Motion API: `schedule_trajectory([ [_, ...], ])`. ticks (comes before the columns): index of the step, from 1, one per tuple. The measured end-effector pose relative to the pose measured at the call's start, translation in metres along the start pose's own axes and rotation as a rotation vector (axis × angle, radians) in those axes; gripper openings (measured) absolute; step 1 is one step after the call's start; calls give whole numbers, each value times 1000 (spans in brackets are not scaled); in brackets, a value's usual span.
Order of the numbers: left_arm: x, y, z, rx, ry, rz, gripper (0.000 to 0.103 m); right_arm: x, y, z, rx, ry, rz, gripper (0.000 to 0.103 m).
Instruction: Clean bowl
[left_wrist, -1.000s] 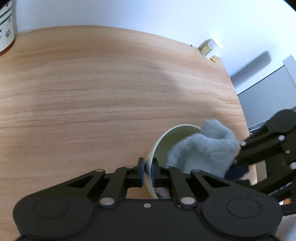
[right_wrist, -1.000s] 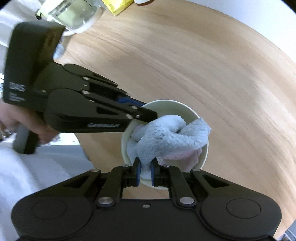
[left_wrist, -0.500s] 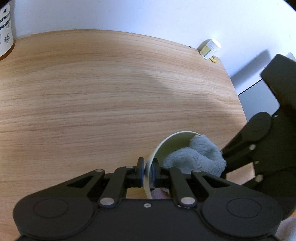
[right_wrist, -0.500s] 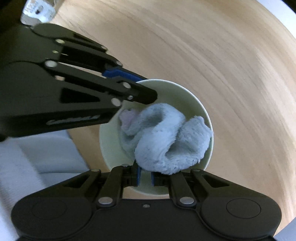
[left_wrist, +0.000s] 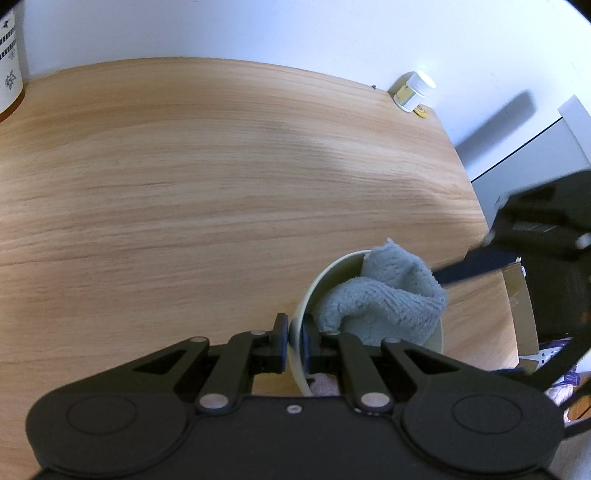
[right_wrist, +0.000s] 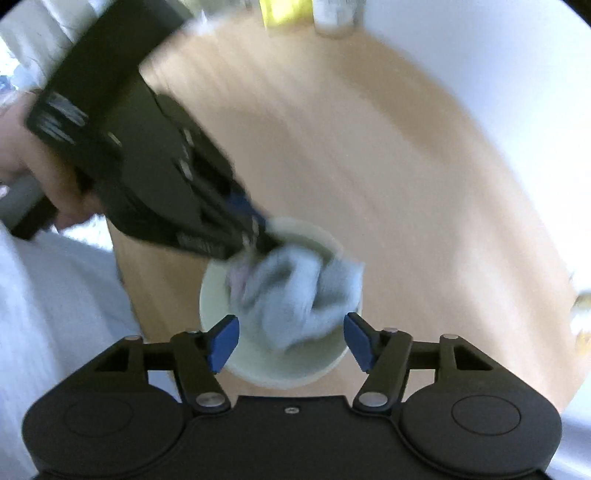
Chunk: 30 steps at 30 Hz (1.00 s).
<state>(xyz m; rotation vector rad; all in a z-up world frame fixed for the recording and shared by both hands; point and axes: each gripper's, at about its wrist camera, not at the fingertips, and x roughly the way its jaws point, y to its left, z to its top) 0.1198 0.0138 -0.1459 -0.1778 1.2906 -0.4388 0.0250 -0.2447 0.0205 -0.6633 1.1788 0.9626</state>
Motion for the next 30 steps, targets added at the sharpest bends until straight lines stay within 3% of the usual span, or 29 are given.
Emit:
schedule_trajectory([
  [3, -1, 3, -1, -20, -4, -12, 7, 5, 13, -1, -55, 4, 5, 67],
  [5, -2, 3, -1, -23, -10, -15, 7, 22, -36, 10, -72, 24, 19, 65],
  [6, -2, 2, -1, -22, -13, -15, 7, 36, -78, 19, -85, 46, 16, 64],
  [7, -2, 1, -1, -19, -15, -12, 7, 46, -90, 21, -101, 69, -5, 62],
  [13, -1, 1, -4, -27, -20, -18, 8, 62, -90, 15, -122, 118, -14, 55],
  [16, -1, 2, -5, -30, -26, -19, 8, 65, -89, 10, -139, 132, -1, 42],
  [19, -1, -3, -7, -3, -23, -2, 6, 65, -88, 7, -147, 131, -7, 37],
  [22, 0, -6, -7, 22, -18, 13, 6, 62, -87, 4, -120, 122, -22, 35],
  [25, -1, -7, -8, 33, -29, 30, 5, 86, -59, 6, -65, 92, -51, 35],
  [30, 1, -11, -9, 52, -26, 42, 6, 79, -52, 2, -34, 88, -144, 33],
])
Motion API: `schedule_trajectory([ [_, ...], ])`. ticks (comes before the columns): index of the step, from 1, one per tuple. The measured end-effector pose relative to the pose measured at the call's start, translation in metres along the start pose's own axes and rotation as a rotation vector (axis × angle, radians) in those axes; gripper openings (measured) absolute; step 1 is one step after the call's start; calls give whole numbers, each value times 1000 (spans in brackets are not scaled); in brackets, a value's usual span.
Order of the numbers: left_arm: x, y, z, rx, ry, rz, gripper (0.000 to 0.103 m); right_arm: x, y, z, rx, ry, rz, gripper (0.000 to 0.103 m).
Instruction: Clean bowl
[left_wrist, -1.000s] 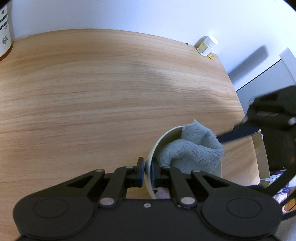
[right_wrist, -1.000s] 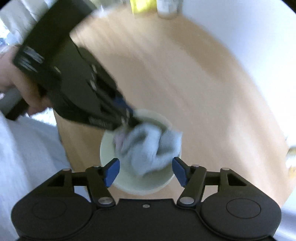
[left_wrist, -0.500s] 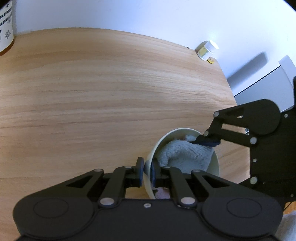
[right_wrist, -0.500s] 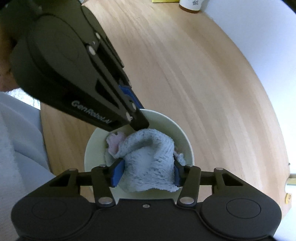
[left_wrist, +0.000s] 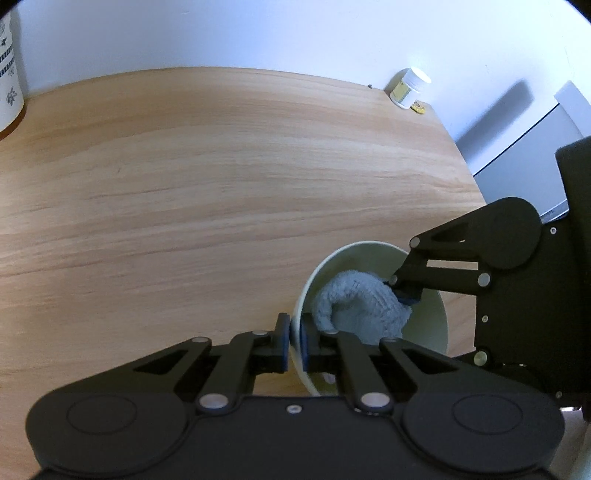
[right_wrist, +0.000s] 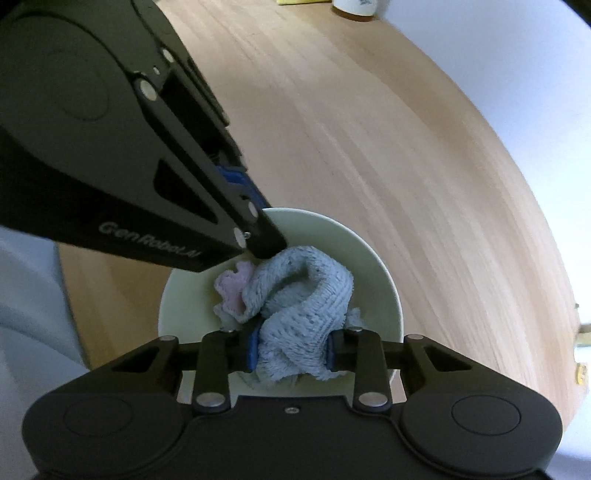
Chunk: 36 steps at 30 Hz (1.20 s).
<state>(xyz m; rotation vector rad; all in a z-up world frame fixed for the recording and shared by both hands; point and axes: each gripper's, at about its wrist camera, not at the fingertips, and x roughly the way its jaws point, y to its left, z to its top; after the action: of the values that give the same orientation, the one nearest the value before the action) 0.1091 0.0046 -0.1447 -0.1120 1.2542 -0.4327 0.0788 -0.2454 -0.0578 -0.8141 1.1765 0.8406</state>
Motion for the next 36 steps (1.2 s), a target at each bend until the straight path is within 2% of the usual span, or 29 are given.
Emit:
schedule_trajectory([
  [7, 0, -5, 2, 30, 5, 9, 7, -15, 5, -9, 29, 2, -129, 27],
  [13, -3, -2, 1, 31, 8, 2, 7, -42, 8, -21, 75, -31, -183, 25],
  [14, -3, -2, 1, 27, 9, 1, 7, -50, 7, -23, 91, -48, -179, 25],
  [16, -4, -2, 0, 34, 8, 2, 7, -65, 5, -27, 93, -104, -111, 25],
  [18, -4, -1, 0, 47, 4, -16, 7, -70, 5, -30, 53, -117, -55, 25],
  [20, -4, -1, 0, 84, -2, -35, 7, -61, 13, -33, -73, -60, -111, 25],
  [21, -4, -1, -1, 92, -2, -37, 7, -57, 16, -34, -118, -38, -113, 25],
  [25, -4, -2, 1, 139, 10, -42, 7, -52, 23, -36, -220, 5, -20, 25],
  [30, -3, -6, 2, 189, 27, -40, 7, -40, 25, -33, -222, 34, 22, 25],
  [36, -1, -10, 1, 204, 22, -33, 7, -48, 29, -43, -178, -14, 6, 25],
])
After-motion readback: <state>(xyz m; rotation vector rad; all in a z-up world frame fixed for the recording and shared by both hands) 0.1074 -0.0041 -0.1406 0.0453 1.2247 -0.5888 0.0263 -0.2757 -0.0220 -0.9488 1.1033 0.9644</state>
